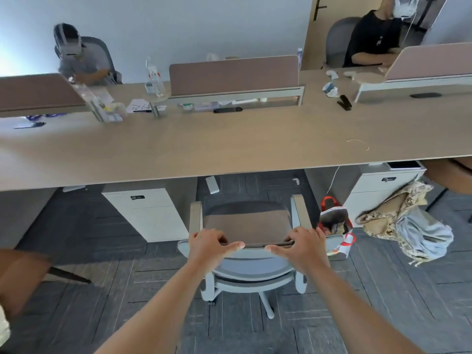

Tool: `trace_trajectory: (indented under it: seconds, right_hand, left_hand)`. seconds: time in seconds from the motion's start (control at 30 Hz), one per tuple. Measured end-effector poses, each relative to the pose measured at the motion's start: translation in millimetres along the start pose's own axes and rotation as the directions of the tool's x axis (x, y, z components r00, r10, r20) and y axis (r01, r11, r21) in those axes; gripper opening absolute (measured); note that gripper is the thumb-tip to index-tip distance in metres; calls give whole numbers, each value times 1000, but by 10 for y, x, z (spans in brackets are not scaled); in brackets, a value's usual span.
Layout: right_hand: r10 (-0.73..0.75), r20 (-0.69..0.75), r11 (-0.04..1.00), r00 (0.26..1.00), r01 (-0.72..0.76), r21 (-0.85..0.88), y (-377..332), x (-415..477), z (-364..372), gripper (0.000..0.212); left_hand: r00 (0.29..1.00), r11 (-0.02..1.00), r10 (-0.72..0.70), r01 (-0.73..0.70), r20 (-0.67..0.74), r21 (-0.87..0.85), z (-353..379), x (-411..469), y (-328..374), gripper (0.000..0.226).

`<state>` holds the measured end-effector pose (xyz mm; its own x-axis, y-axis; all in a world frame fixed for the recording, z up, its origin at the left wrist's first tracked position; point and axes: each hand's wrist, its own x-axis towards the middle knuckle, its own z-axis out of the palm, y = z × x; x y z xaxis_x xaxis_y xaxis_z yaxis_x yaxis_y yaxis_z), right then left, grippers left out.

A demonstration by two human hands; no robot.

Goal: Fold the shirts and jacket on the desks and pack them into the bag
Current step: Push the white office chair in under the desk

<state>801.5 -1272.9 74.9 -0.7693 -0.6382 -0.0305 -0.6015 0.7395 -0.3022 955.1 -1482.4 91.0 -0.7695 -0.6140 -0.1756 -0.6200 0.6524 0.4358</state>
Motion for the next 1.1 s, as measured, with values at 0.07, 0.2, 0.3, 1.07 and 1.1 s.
trace_trajectory:
  seconds: [0.07, 0.2, 0.3, 1.07, 1.1]
  right_hand:
    - [7, 19, 1000, 1000, -7, -11, 54, 322, 5, 85]
    - [8, 47, 1000, 999, -8, -8, 152, 864, 23, 92]
    - [13, 55, 1000, 998, -13, -14, 191, 1211, 5, 92]
    - [139, 59, 990, 989, -137, -37, -41, 3136, -223, 82]
    - [131, 62, 991, 989, -129, -41, -17, 3195, -231, 81]
  left_hand:
    - [1000, 1000, -9, 9, 20, 5, -8, 304, 50, 69]
    - [1000, 1000, -16, 16, 17, 2, 0, 822, 132, 67]
    - [1000, 1000, -11, 11, 22, 0, -32, 1175, 188, 64]
    - [985, 988, 126, -135, 119, 76, -503, 3363, 218, 73]
    - [985, 987, 125, -135, 120, 85, -507, 3411, 243, 73]
